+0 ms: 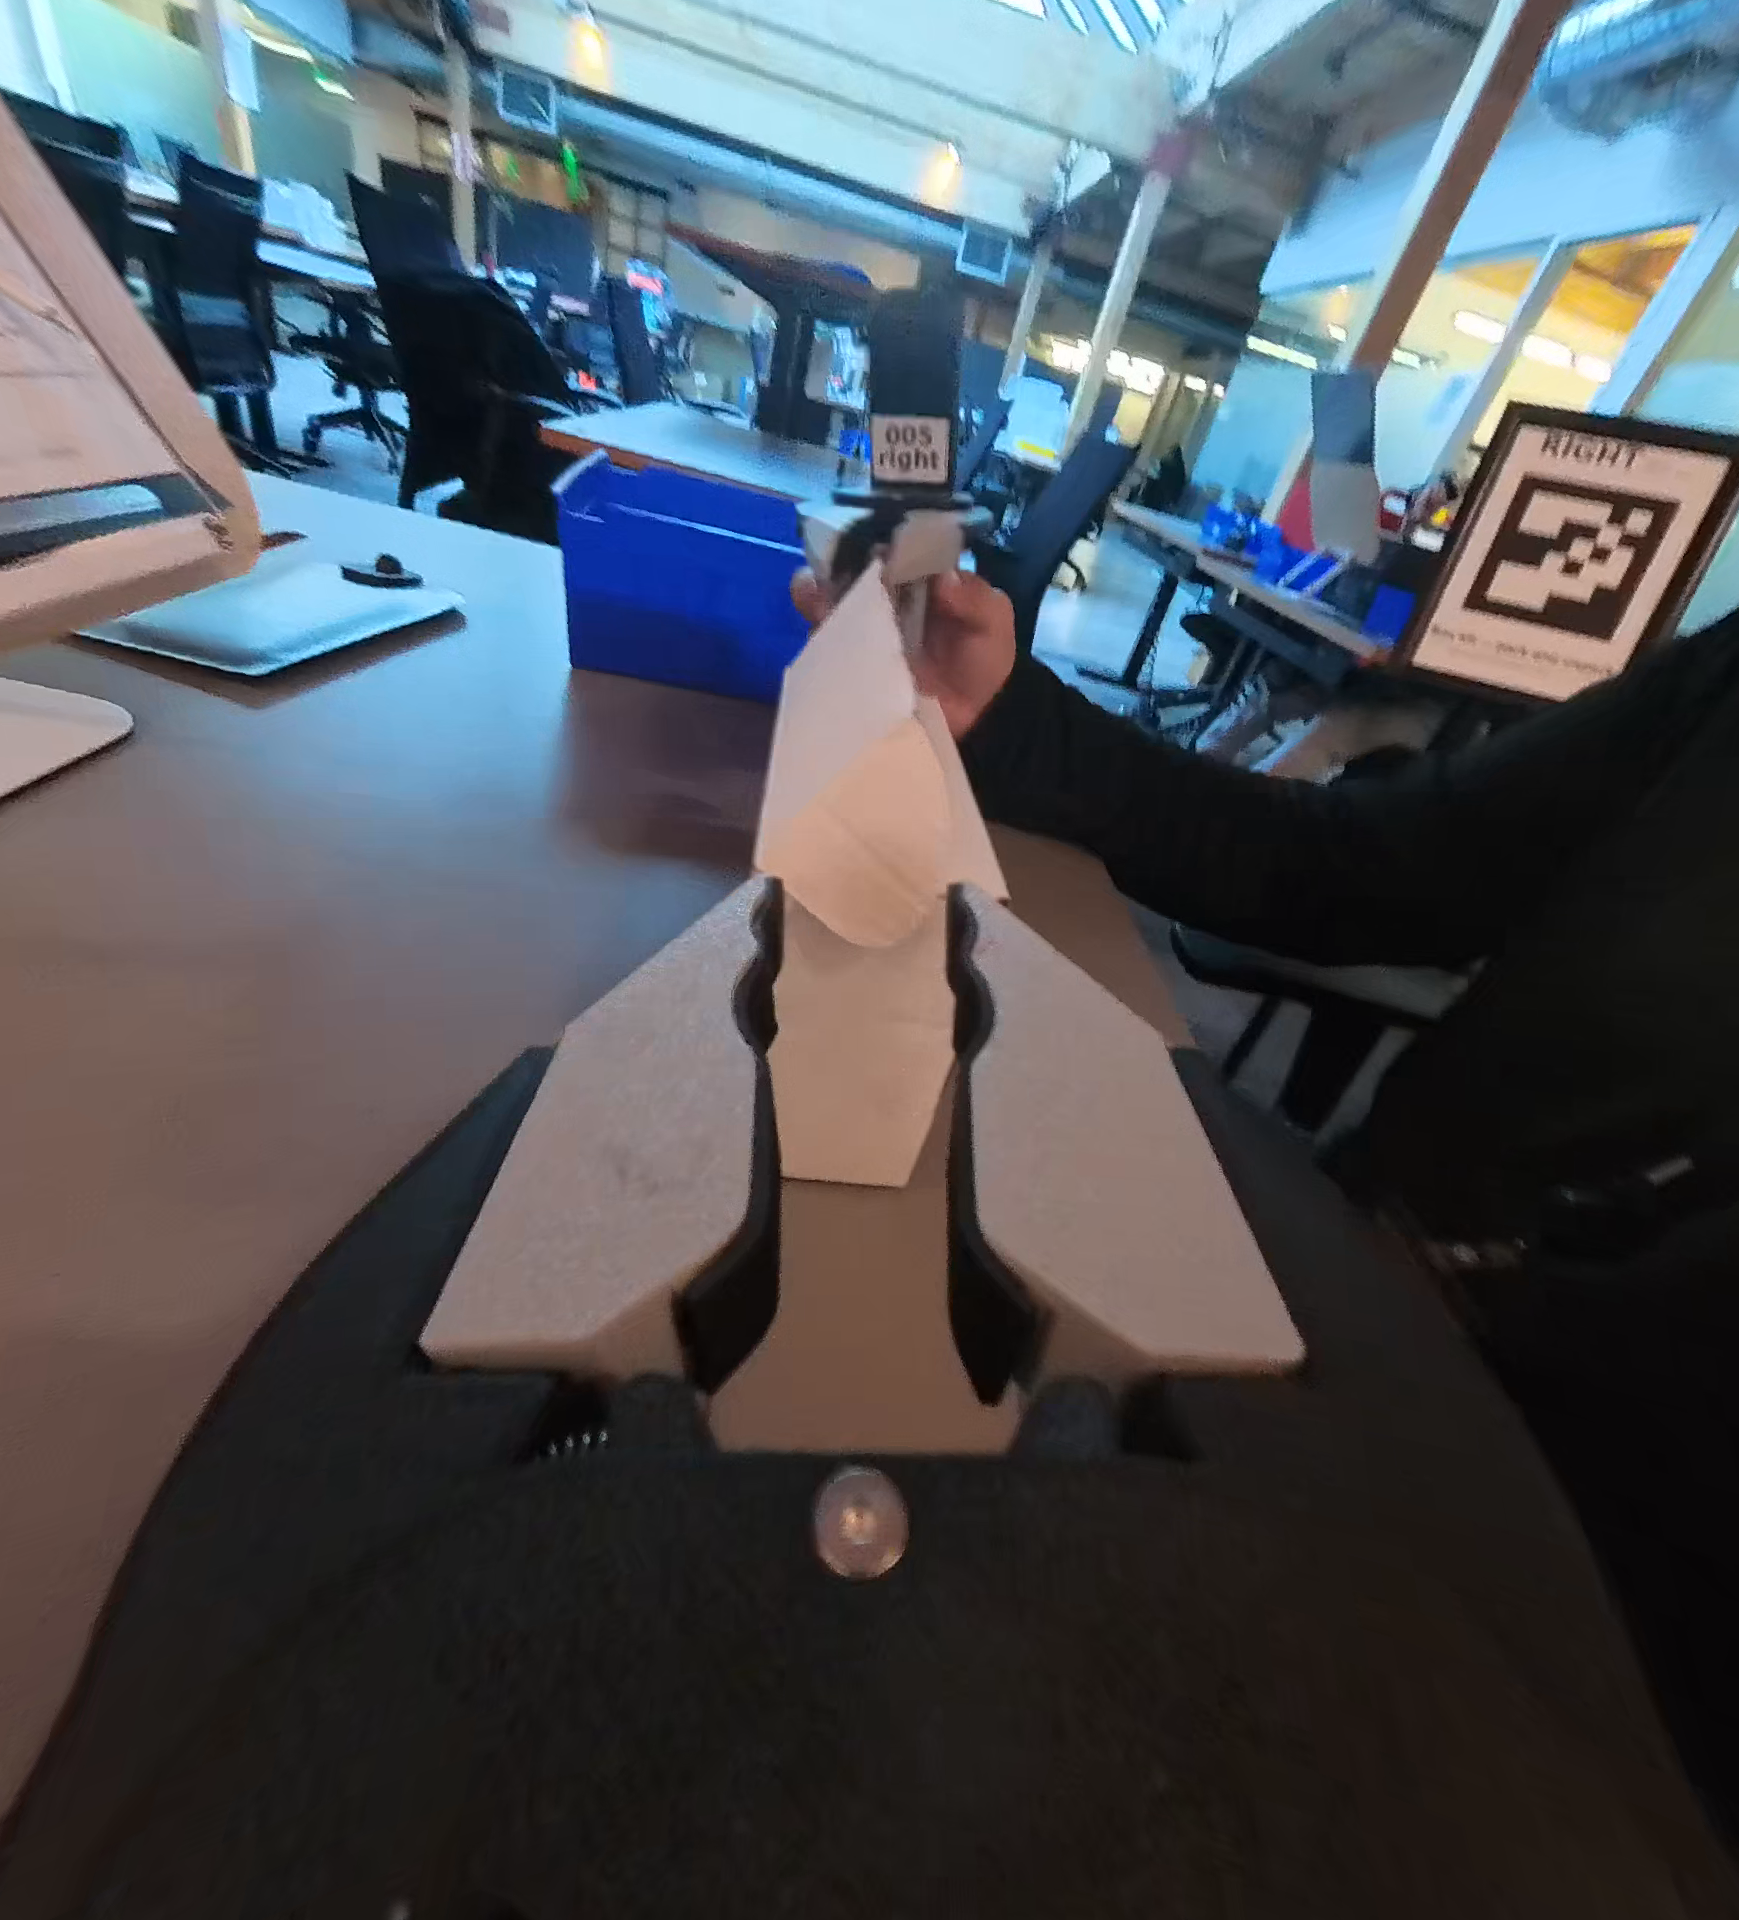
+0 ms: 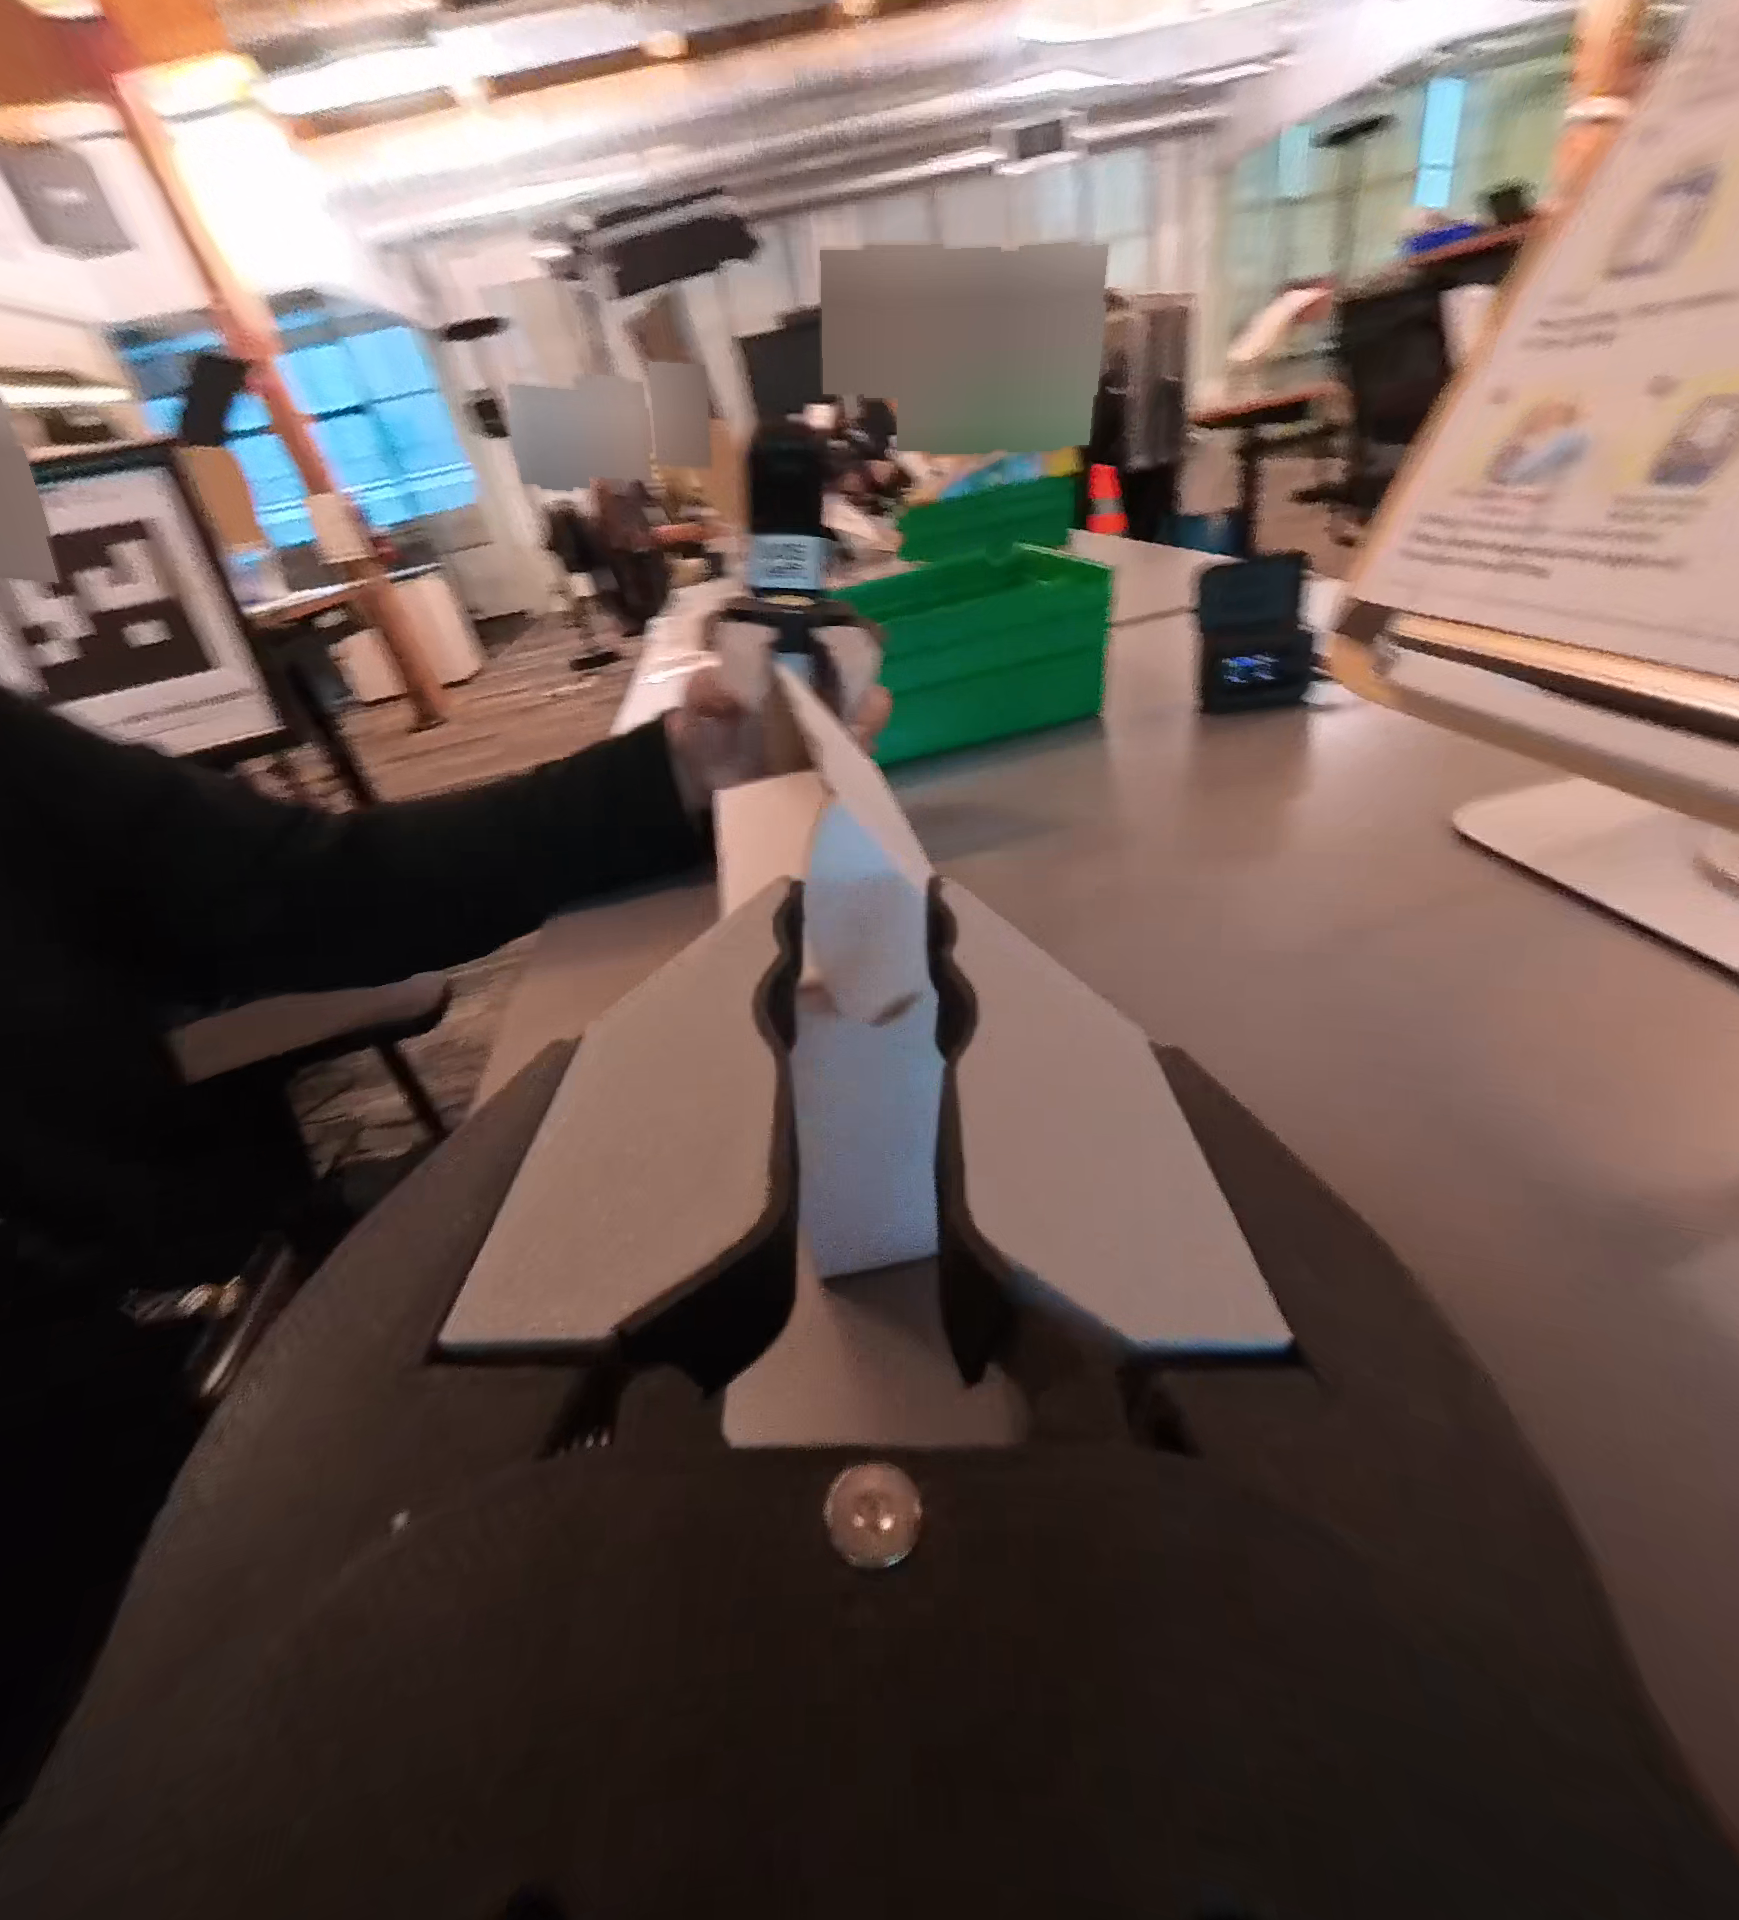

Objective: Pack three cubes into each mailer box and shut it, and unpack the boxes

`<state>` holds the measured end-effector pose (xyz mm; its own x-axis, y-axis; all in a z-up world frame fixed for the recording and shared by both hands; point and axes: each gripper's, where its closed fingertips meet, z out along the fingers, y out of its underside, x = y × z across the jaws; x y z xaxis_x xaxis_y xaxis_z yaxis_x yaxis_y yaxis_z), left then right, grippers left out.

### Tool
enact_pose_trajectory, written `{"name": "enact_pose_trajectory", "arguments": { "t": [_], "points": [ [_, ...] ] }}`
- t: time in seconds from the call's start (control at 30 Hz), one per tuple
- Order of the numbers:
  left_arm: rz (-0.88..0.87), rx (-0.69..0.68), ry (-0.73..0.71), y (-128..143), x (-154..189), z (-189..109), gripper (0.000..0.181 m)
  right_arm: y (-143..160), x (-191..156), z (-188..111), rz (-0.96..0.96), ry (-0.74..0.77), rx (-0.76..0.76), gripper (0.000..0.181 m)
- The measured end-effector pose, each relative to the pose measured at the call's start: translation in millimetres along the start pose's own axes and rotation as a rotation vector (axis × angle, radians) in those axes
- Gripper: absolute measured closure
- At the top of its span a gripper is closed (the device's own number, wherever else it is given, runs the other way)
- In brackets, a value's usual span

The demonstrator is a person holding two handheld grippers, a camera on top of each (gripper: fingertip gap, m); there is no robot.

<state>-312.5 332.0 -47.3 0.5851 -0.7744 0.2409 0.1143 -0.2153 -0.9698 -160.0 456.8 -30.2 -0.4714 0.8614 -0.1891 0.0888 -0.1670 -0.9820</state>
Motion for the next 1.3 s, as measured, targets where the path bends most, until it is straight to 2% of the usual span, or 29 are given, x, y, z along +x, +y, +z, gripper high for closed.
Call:
{"name": "enact_pose_trajectory", "arguments": {
  "t": [0.07,0.13,0.23,0.33,0.47,0.67,0.73,0.9,1.03,1.13,1.3],
  "points": [
    [-0.020,0.026,0.004,-3,-6,-1,0.151,-1,-12,3,-0.026,-0.117,-0.008,0.154],
    [-0.018,0.036,0.042,-6,-8,0,0.147,6,-7,6,0.020,-0.164,-0.057,0.136],
    [-0.017,0.052,0.176,-17,2,7,0.131,16,1,11,0.080,-0.229,-0.138,0.129],
    [0.047,0.012,0.256,-17,10,13,0.130,14,3,15,0.073,-0.300,-0.169,0.133],
    [0.068,-0.112,0.351,0,18,18,0.122,23,2,23,0.052,-0.394,-0.258,0.138],
    [0.067,-0.143,0.428,2,15,29,0.129,26,-2,29,0.041,-0.510,-0.293,0.137],
    [0.062,-0.133,0.450,4,17,33,0.137,26,-8,31,0.031,-0.539,-0.298,0.138],
    [0.050,-0.103,0.454,0,19,35,0.142,20,-25,37,-0.014,-0.582,-0.259,0.142],
    [-0.020,-0.104,0.390,-3,13,40,0.147,5,-24,38,0.099,-0.606,-0.173,0.145],
    [-0.038,-0.096,0.331,-6,5,42,0.149,6,-13,38,0.145,-0.560,-0.166,0.147],
    [-0.082,-0.028,0.248,-19,-6,39,0.153,11,-7,44,0.098,-0.453,-0.193,0.148]
  ]
}}
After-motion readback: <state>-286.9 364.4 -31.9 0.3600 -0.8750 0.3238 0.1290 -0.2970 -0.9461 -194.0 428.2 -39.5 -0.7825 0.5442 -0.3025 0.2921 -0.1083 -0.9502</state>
